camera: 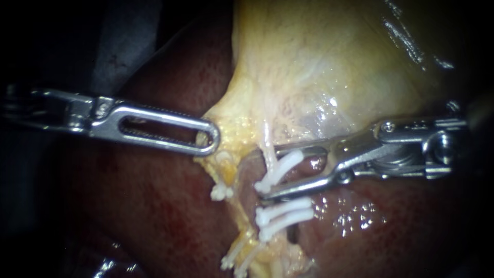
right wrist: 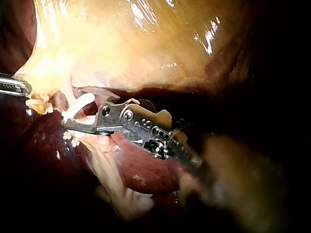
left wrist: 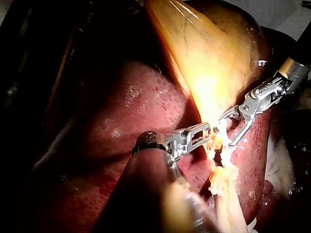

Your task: Going back third clip right tube

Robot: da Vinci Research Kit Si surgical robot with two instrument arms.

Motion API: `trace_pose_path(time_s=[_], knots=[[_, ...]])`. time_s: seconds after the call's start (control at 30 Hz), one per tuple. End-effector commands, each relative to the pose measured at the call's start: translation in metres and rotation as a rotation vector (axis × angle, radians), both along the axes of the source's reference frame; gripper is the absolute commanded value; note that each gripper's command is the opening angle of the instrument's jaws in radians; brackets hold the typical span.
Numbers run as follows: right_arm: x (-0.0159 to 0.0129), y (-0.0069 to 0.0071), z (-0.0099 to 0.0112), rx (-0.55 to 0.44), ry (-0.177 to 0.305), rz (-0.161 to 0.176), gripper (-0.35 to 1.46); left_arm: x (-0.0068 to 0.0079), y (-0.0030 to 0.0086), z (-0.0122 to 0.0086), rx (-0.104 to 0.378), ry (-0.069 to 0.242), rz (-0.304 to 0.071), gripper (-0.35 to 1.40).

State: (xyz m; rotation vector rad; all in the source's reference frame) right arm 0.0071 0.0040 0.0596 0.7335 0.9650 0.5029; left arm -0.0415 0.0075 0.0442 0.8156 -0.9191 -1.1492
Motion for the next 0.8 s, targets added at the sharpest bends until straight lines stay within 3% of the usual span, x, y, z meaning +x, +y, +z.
trace_pose_path(time_s=[0.03, 0.53, 0.8], knots=[[0.0002, -0.0001, 0.0, 0.0, 0.0, 0.003, 0.53, 0.0, 0.0, 0.0, 0.0, 0.001, 0.0, -0.35], [0.0028, -0.0002, 0.0002, 0.107, -0.066, 0.075, 0.53, 0.0, 0.0, 0.0001, 0.0, 0.001, 0.0, -0.35], [0.0019, -0.0004, -0.0002, 0.056, -0.206, 0.048, 0.53, 0.0001, 0.0, 0.0003, -0.001, 0.001, 0.0, -0.35]])
